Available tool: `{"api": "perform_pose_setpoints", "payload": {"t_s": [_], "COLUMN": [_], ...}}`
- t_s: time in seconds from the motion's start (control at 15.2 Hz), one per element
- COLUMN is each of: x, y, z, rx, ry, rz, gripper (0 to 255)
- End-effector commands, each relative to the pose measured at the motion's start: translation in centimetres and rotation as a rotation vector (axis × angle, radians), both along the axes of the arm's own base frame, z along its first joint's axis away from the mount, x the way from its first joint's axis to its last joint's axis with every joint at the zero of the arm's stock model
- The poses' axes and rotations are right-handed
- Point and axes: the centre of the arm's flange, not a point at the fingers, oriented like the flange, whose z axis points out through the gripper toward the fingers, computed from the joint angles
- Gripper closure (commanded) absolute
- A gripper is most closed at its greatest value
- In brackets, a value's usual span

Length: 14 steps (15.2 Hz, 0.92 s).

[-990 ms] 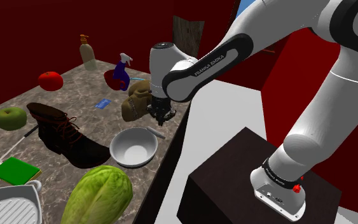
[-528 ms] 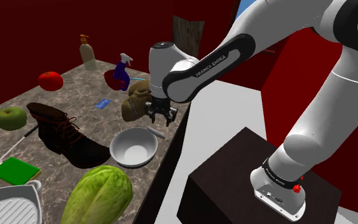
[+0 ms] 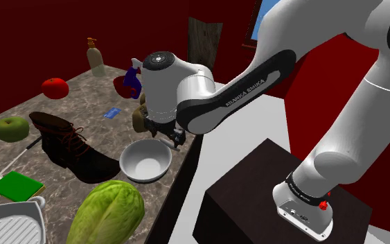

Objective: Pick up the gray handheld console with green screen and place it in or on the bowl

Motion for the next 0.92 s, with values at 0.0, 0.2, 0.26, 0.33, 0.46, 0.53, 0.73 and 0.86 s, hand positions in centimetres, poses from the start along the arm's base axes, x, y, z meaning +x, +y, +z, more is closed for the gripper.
{"api": "perform_pose_setpoints", "payload": {"t_s": [0.0, 0.2, 0.26, 0.33, 0.46, 0.53, 0.73, 0.86], "x": [-0.1, 0.2, 0.3, 0.3, 0.3, 0.3, 0.3, 0.3], "y": [0.2, -0.1, -0.1, -0.2, -0.2, -0.2, -0.2, -0.2], "z": [-0.9, -2.4, -2.9, -3.2, -3.2, -3.2, -3.2, -3.2], "rx": [-0.004, -0.004, -0.004, -0.004, -0.004, -0.004, -0.004, -0.004], "ry": [-0.009, -0.009, -0.009, -0.009, -0.009, -0.009, -0.009, -0.009], "rz": [-0.011, -0.011, -0.011, -0.011, -0.011, -0.011, -0.011, -0.011], "gripper": [0, 0, 0, 0, 0, 0, 0, 0]}}
